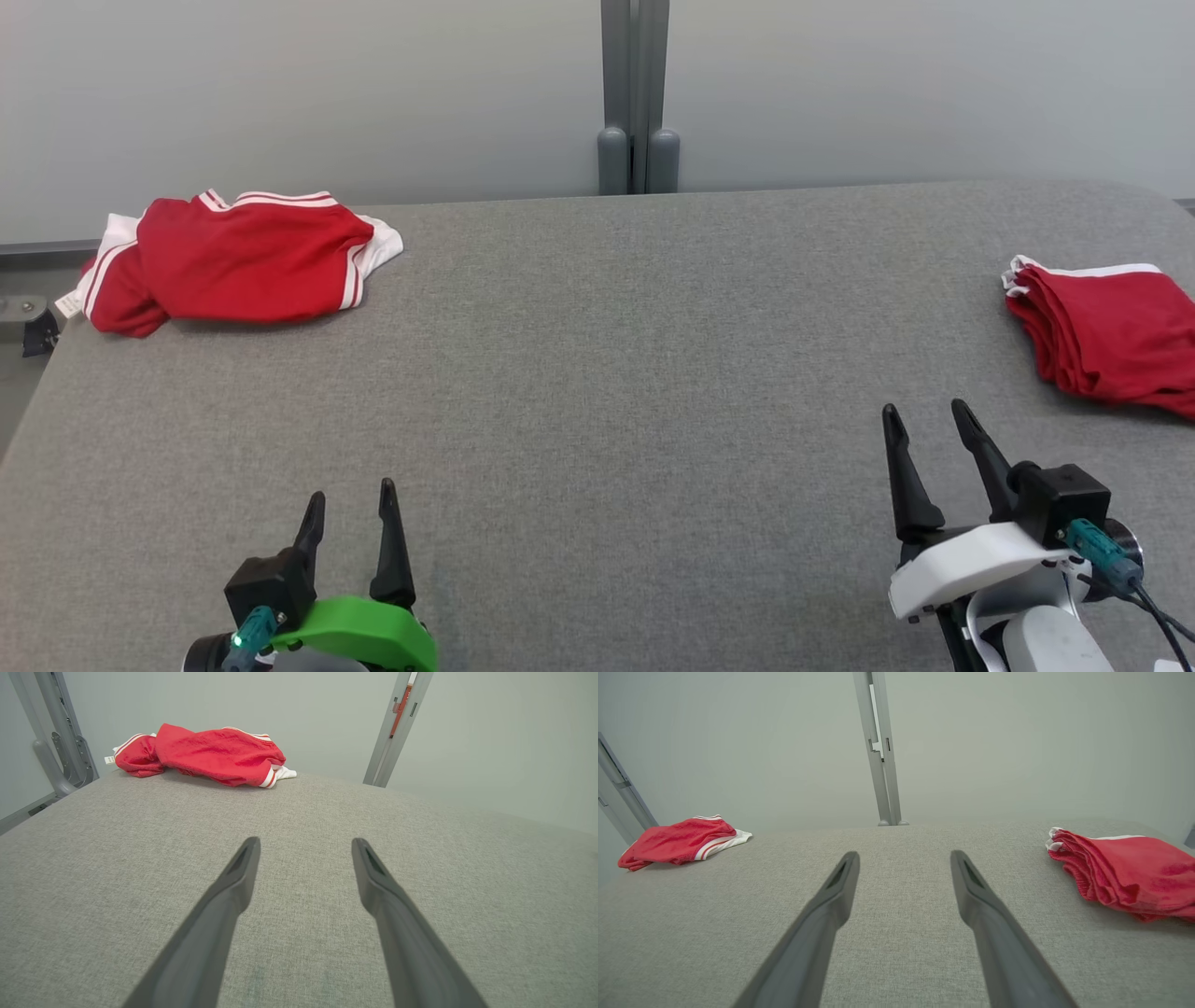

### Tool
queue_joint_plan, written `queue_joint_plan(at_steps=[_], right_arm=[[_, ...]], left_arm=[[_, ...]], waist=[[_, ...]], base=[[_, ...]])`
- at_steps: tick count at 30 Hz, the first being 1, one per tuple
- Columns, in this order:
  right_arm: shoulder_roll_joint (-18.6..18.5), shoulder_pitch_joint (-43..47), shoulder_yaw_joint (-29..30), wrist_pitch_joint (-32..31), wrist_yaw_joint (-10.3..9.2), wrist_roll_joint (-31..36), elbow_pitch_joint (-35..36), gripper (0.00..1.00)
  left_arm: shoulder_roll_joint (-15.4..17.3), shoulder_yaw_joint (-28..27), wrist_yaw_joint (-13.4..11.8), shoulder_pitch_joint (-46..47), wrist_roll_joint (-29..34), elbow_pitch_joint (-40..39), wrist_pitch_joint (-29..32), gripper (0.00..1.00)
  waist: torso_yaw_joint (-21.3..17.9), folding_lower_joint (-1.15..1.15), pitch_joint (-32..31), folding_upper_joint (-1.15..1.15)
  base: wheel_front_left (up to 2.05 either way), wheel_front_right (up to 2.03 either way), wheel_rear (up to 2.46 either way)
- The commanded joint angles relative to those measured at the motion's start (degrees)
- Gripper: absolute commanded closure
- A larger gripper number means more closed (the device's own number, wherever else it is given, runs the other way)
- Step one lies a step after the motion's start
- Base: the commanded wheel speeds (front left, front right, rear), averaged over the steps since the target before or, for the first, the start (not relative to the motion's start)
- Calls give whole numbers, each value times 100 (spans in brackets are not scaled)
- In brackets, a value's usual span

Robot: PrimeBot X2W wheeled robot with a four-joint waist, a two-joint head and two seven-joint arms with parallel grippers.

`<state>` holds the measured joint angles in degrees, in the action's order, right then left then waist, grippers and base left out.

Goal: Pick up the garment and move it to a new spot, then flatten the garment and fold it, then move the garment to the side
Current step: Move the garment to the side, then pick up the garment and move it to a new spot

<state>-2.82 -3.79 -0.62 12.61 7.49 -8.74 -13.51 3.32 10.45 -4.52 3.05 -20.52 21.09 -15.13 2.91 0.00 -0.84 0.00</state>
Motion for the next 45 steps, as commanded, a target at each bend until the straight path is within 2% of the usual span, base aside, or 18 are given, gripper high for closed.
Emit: queue_joint_plan(at_steps=[1,18,23,29,40,45], right_arm=[[-17,113,-14,-25,1,-62,108,0],[-14,382,-75,-218,1,-123,456,0],[-14,414,-81,-217,1,-139,504,0],[-12,439,-94,-194,1,-192,569,0],[-14,371,-173,-175,1,-235,530,0],[-14,347,-222,-146,1,-232,496,0]], left_arm=[[-4,-12,21,-72,45,-30,0,0],[-30,16,95,49,83,-77,-1,0],[-34,21,98,73,106,-90,-1,0],[-32,23,104,153,131,-94,-1,0],[-20,-134,97,179,185,-157,-1,0],[-24,-189,111,105,216,-166,1,0]], waist=[[-11,0,1,0],[27,0,23,0],[150,0,33,0],[672,0,73,0],[2028,0,128,0],[2417,0,129,0]], base=[[0,0,0],[0,0,0],[0,0,0],[0,0,0],[0,0,0],[0,0,0]])
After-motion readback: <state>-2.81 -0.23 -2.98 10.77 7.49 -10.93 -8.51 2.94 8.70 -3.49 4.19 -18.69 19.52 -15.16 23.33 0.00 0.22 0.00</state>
